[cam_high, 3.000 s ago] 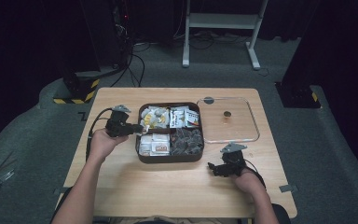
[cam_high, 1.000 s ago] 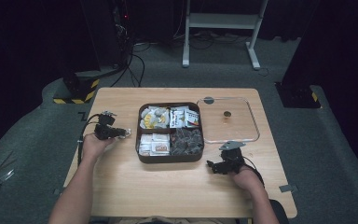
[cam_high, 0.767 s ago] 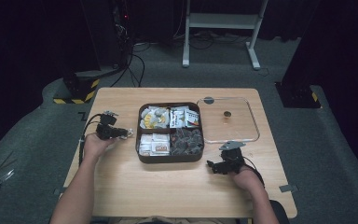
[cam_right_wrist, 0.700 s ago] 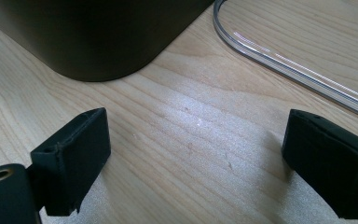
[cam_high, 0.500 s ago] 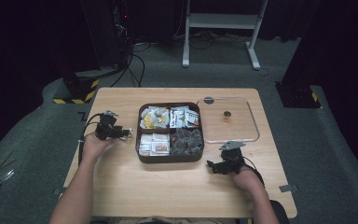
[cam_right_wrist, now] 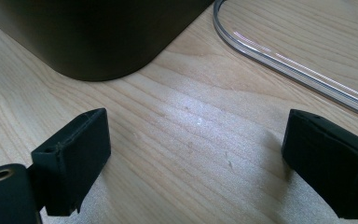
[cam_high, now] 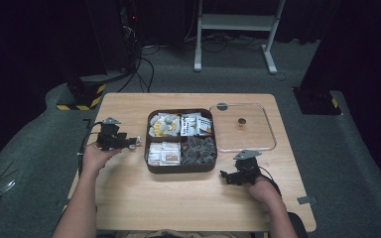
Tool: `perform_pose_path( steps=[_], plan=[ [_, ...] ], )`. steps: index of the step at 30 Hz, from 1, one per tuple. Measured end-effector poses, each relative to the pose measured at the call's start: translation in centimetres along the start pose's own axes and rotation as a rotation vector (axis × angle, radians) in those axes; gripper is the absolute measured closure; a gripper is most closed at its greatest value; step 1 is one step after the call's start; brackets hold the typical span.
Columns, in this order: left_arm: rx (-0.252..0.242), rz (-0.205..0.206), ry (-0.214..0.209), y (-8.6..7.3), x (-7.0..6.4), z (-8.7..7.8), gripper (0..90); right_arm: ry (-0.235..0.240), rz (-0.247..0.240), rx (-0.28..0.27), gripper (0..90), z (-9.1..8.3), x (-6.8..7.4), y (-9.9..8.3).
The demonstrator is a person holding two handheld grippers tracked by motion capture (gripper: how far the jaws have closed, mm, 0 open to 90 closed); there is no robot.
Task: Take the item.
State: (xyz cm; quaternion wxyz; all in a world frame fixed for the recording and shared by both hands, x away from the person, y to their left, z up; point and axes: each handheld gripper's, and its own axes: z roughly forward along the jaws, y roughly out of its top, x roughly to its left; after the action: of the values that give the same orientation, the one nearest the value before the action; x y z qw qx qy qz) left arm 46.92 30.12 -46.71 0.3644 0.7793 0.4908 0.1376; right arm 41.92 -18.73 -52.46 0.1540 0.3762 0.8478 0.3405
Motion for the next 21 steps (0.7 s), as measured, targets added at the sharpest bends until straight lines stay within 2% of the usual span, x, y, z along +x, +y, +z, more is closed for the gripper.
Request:
perform_pose_path(
  steps=[2, 4, 8, 11, 21],
  plan=[
    [-0.016, 0.011, 0.022, -0.3, -0.2, -0.8, 41.0, 0.0, 0.002, 0.0, 7.9, 0.0, 0.0, 0.0],
    [-0.014, 0.008, 0.02, -0.5, -0.2, -1.0, 40.3, 0.0, 0.002, 0.0, 7.9, 0.0, 0.0, 0.0],
    [-0.008, 0.008, 0.043, -1.3, 0.0, -1.7, 40.0, 0.001, 0.003, 0.0, 7.8, 0.0, 0.0, 0.0],
    [-0.032, -0.008, 0.055, -1.9, 0.5, -2.3, 38.5, 0.0, 0.002, 0.001, 7.8, 0.0, 0.0, 0.0],
    [-0.036, -0.035, 0.09, -3.7, 2.0, -2.7, 35.1, 0.0, 0.001, 0.001, 7.7, 0.0, 0.0, 0.0]
  ],
)
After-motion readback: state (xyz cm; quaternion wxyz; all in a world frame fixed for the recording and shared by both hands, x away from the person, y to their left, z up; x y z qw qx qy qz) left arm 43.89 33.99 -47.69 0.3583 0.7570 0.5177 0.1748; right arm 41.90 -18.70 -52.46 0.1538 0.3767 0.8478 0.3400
